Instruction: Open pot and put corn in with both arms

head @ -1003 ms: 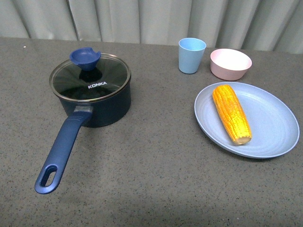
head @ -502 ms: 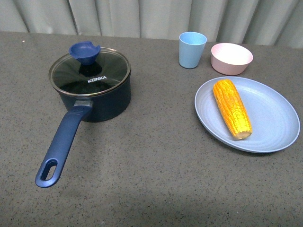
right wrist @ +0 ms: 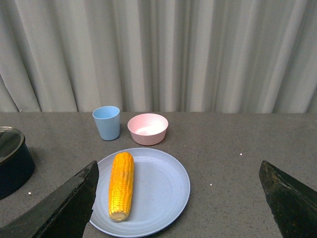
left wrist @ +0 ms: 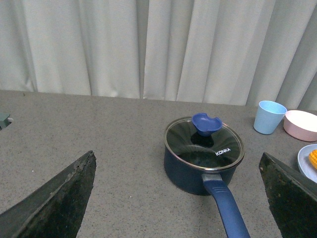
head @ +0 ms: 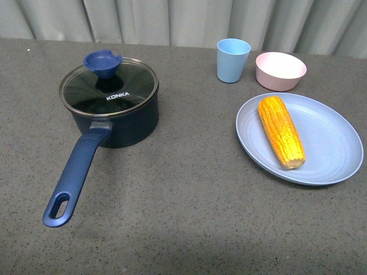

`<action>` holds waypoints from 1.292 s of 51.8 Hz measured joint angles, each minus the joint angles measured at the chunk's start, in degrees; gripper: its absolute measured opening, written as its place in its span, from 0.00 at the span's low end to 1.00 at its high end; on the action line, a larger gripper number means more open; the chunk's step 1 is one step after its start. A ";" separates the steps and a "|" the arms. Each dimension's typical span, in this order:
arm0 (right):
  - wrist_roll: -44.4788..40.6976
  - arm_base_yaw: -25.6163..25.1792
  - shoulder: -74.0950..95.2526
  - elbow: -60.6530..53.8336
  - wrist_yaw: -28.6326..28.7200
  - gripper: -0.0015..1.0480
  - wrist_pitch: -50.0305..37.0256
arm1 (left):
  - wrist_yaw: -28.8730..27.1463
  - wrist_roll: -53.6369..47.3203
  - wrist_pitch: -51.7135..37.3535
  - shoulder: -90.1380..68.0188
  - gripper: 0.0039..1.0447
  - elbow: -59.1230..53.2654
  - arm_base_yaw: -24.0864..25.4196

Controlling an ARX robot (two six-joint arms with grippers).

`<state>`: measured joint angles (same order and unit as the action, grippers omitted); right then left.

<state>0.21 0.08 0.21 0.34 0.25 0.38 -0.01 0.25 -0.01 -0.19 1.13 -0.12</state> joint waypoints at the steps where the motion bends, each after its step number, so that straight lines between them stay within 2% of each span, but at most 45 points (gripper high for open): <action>1: 0.00 0.00 0.00 0.00 0.00 0.91 0.00 | 0.00 0.00 0.00 0.00 0.94 0.00 0.00; 30: 0.00 0.00 0.00 0.00 0.00 0.91 0.00 | 0.00 0.00 0.00 0.00 0.94 0.00 0.00; 35: 0.02 0.00 0.00 0.00 -0.02 0.91 0.00 | -8.37 2.27 4.04 -5.35 0.94 0.98 -2.56; 42: 0.00 0.00 0.00 0.00 -0.02 0.91 0.00 | -10.43 4.31 -8.24 -20.00 0.94 2.23 -5.35; 48: 0.00 0.00 0.00 0.00 -0.02 0.91 0.00 | -11.67 5.27 -22.49 -35.45 0.94 4.28 -7.65; 54: 0.00 0.00 0.00 0.00 -0.04 0.91 0.00 | -12.37 6.25 -37.73 -57.27 0.94 9.60 -10.58; 57: 0.02 0.00 0.00 0.00 -0.04 0.91 0.00 | -12.22 6.43 -42.60 -67.84 0.94 12.98 -11.87; 67: 0.00 0.00 0.00 0.00 -0.07 0.91 0.00 | -12.41 8.15 -43.32 -88.32 0.94 21.20 -13.57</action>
<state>0.21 0.08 0.21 0.34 0.19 0.38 -12.43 8.40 -43.33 -88.51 22.33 -13.69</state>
